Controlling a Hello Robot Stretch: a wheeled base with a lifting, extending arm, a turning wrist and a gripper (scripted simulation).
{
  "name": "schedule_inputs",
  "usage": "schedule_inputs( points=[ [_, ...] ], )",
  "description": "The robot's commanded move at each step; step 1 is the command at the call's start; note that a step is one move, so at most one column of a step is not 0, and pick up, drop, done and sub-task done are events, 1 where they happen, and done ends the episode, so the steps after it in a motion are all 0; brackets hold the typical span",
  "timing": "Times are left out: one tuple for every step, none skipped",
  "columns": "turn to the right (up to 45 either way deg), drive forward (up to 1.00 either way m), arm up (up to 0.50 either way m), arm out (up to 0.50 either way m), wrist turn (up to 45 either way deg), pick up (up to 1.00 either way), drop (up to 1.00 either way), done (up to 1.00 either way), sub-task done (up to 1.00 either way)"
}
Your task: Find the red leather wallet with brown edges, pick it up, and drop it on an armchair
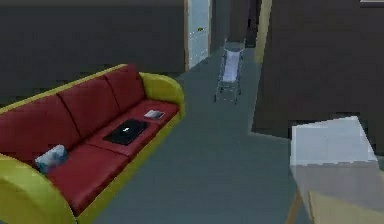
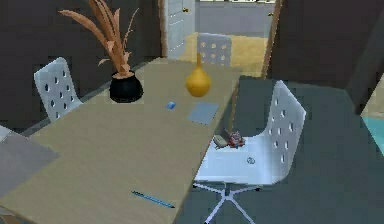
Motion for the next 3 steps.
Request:
schedule_inputs(
  points=[
    [3.0, 0.00, 0.00, 0.00, 0.0, 0.00, 0.00, 0.00, 0.00],
    [0.0, 1.00, 0.00, 0.00, 0.0, 0.00, 0.00, 0.00, 0.00],
    [0.0, 1.00, 0.00, 0.00, 0.0, 0.00, 0.00, 0.00, 0.00]
  ],
)
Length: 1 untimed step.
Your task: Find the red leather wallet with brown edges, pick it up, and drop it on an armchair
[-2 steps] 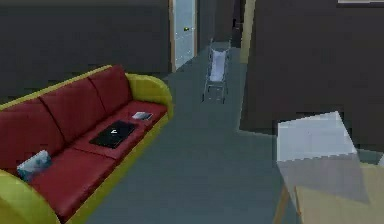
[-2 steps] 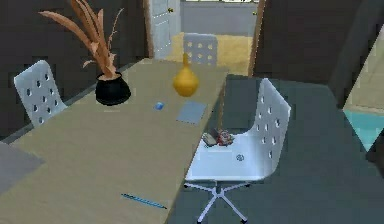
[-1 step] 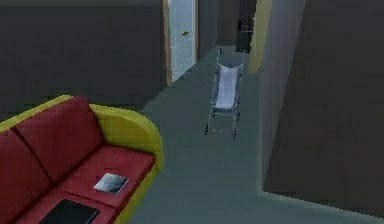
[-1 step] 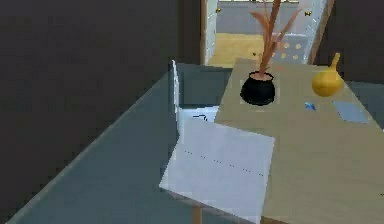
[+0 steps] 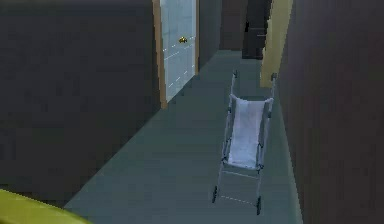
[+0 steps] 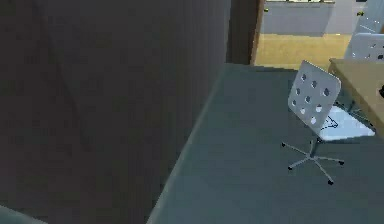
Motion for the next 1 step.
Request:
schedule_inputs(
  points=[
    [0.0, 0.60, 0.00, 0.00, 0.0, 0.00, 0.00, 0.00, 0.00]
  ],
)
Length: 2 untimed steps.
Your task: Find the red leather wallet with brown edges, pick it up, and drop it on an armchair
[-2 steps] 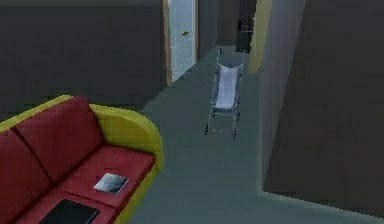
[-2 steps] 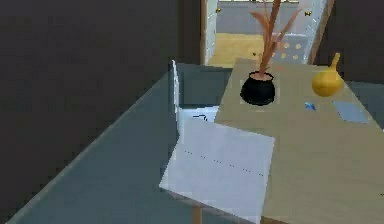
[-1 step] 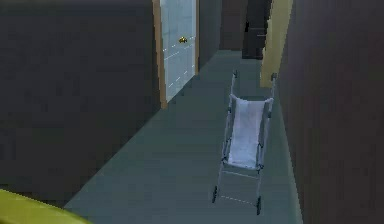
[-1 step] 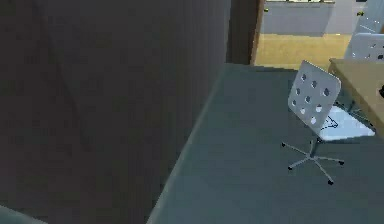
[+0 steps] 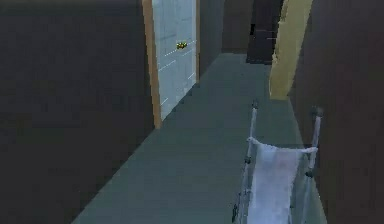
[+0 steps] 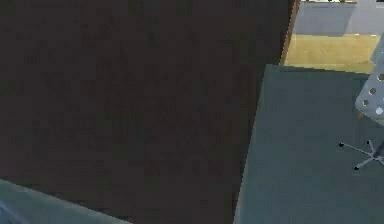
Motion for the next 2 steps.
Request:
schedule_inputs(
  points=[
    [-12.0, 0.00, 0.00, 0.00, 0.0, 0.00, 0.00, 0.00, 0.00],
    [0.0, 0.55, 0.00, 0.00, 0.0, 0.00, 0.00, 0.00, 0.00]
  ],
)
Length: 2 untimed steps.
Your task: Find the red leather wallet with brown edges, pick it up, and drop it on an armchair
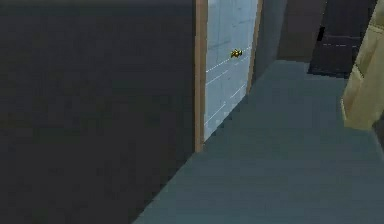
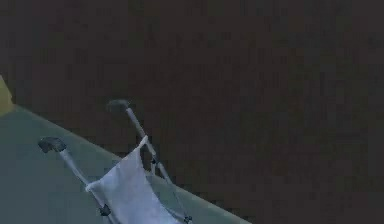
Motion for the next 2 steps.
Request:
schedule_inputs(
  points=[
    [27.0, 0.00, 0.00, 0.00, 0.0, 0.00, 0.00, 0.00, 0.00],
    [0.0, 1.00, 0.00, 0.00, 0.0, 0.00, 0.00, 0.00, 0.00]
  ],
)
